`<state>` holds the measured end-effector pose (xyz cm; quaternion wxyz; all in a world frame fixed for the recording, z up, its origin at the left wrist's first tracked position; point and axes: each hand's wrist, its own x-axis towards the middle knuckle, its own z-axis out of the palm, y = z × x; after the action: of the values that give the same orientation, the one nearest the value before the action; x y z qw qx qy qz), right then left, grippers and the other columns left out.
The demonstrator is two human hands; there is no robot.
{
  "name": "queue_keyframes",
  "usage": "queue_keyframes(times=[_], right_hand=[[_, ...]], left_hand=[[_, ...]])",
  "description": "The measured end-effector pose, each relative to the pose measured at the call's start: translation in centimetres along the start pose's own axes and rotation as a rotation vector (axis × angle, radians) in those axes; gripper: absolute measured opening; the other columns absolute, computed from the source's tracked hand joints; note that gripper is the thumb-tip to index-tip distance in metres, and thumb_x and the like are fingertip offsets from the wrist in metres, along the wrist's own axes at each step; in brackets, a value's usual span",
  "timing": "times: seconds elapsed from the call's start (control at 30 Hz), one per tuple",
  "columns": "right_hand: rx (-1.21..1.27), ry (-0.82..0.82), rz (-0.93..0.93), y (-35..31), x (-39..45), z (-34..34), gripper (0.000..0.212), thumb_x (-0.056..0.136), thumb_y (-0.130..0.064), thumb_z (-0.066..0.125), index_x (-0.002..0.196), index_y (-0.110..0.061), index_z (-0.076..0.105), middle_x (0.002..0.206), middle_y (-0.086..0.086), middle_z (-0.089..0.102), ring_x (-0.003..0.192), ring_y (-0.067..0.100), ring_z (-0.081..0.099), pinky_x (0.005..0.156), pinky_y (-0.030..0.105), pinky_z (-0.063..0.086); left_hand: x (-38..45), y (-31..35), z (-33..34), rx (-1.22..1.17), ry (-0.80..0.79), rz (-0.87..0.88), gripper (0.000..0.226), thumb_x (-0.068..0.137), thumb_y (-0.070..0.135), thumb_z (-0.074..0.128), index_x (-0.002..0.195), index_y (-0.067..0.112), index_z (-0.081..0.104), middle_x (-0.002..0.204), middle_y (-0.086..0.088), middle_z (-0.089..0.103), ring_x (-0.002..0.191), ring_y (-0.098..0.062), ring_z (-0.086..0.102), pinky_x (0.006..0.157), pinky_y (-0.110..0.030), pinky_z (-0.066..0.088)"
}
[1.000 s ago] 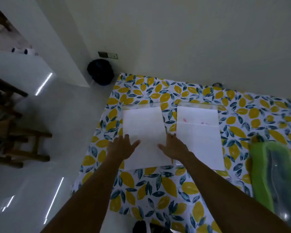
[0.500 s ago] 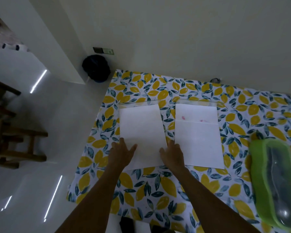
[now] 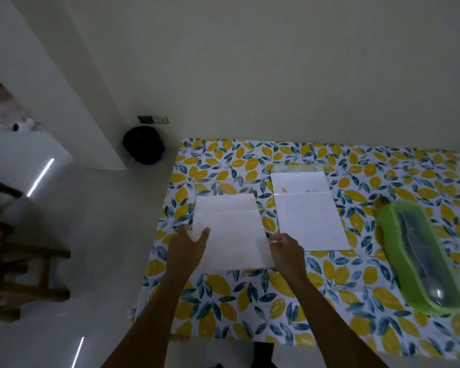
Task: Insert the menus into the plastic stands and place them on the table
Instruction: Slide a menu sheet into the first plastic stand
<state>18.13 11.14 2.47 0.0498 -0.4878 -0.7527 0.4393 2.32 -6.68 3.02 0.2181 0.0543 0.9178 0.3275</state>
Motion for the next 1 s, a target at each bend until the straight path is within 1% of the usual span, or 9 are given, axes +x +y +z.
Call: queue_keyframes(times=[0.13,0.2,0.3,0.43,0.5,0.73,0.8,0.9,1.0], right_hand=[[0.153,0.047,-0.098,-0.4,-3.5,-1.6,0.044,0.087,-0.002,0.053,0.075,-0.043,0.065,0.092,-0.001,0.074,0.091,0.024,0.068,0.082,0.049,0.057],[0.195,0.067,-0.146,-0.3,-5.1,-2.1,0.048,0.086,-0.002,0.058,0.075,-0.048,0.065,0.087,-0.009,0.073,0.089,0.018,0.069,0.083,0.047,0.057],[0.271,0.072,-0.193,-0.2,-6.4,-2.4,0.028,0.089,-0.012,0.068,0.089,-0.039,0.074,0.098,-0.008,0.076,0.097,0.014,0.069,0.089,0.045,0.057],[0.32,0.086,-0.238,-0.8,-7.5,-2.9,0.02,0.087,-0.022,0.074,0.106,-0.025,0.077,0.105,-0.004,0.076,0.097,0.01,0.07,0.088,0.037,0.058],[0.336,0.096,-0.258,-1.4,-7.9,-3.2,0.021,0.086,-0.026,0.075,0.107,-0.024,0.077,0.1,-0.006,0.077,0.092,0.005,0.07,0.084,0.03,0.057],[0.321,0.157,-0.273,-3.3,-7.0,-3.7,0.012,0.086,-0.033,0.074,0.096,-0.029,0.078,0.087,-0.01,0.077,0.082,0.0,0.069,0.077,0.027,0.054],[0.286,0.198,-0.284,-4.1,-5.9,-3.6,0.009,0.087,-0.031,0.073,0.093,-0.027,0.078,0.085,-0.006,0.076,0.079,0.002,0.069,0.073,0.025,0.051],[0.214,0.238,-0.298,-5.0,-3.7,-3.4,0.017,0.089,-0.032,0.07,0.095,-0.018,0.077,0.089,0.001,0.076,0.085,0.014,0.069,0.076,0.028,0.051],[0.152,0.271,-0.326,-5.8,-1.6,-3.4,0.019,0.09,-0.032,0.069,0.096,-0.015,0.076,0.09,0.004,0.074,0.085,0.016,0.068,0.075,0.025,0.047]], left_hand=[[-1.7,0.4,-2.8,-0.056,0.062,0.027,0.067,0.089,0.06,0.057,0.134,0.01,0.051,0.12,-0.015,0.064,0.109,-0.035,0.061,0.079,-0.036,0.045],[-2.5,0.6,-4.1,-0.079,0.086,0.047,0.064,0.09,0.061,0.055,0.132,0.011,0.052,0.1,-0.008,0.067,0.095,-0.032,0.061,0.075,-0.034,0.042],[-3.6,1.0,-5.7,-0.101,0.108,0.103,0.065,0.09,0.064,0.052,0.13,0.012,0.053,0.072,0.011,0.05,0.078,-0.023,0.053,0.074,-0.034,0.043],[-4.5,1.5,-7.3,-0.112,0.132,0.174,0.072,0.089,0.07,0.046,0.131,0.012,0.054,0.073,0.012,0.05,0.071,-0.013,0.051,0.07,-0.033,0.041],[-4.9,1.8,-7.9,-0.118,0.147,0.192,0.073,0.088,0.073,0.044,0.13,0.014,0.054,0.074,0.009,0.057,0.067,-0.007,0.055,0.061,-0.029,0.041],[-5.1,3.1,-8.7,-0.153,0.134,0.243,0.073,0.084,0.077,0.046,0.126,0.017,0.054,0.075,0.011,0.06,0.072,-0.009,0.061,0.067,-0.032,0.043],[-4.8,3.7,-8.9,-0.161,0.135,0.257,0.073,0.085,0.077,0.045,0.118,0.015,0.059,0.076,0.009,0.059,0.075,-0.014,0.06,0.072,-0.033,0.043],[-3.7,4.3,-8.8,-0.136,0.166,0.354,0.079,0.084,0.082,0.035,0.078,0.006,0.054,0.068,-0.009,0.054,0.064,-0.022,0.056,0.065,-0.036,0.041],[-2.2,5.3,-8.6,-0.108,0.159,0.362,0.064,0.084,0.082,0.032,0.071,0.021,0.045,0.063,0.001,0.048,0.063,-0.022,0.053,0.064,-0.039,0.042]])
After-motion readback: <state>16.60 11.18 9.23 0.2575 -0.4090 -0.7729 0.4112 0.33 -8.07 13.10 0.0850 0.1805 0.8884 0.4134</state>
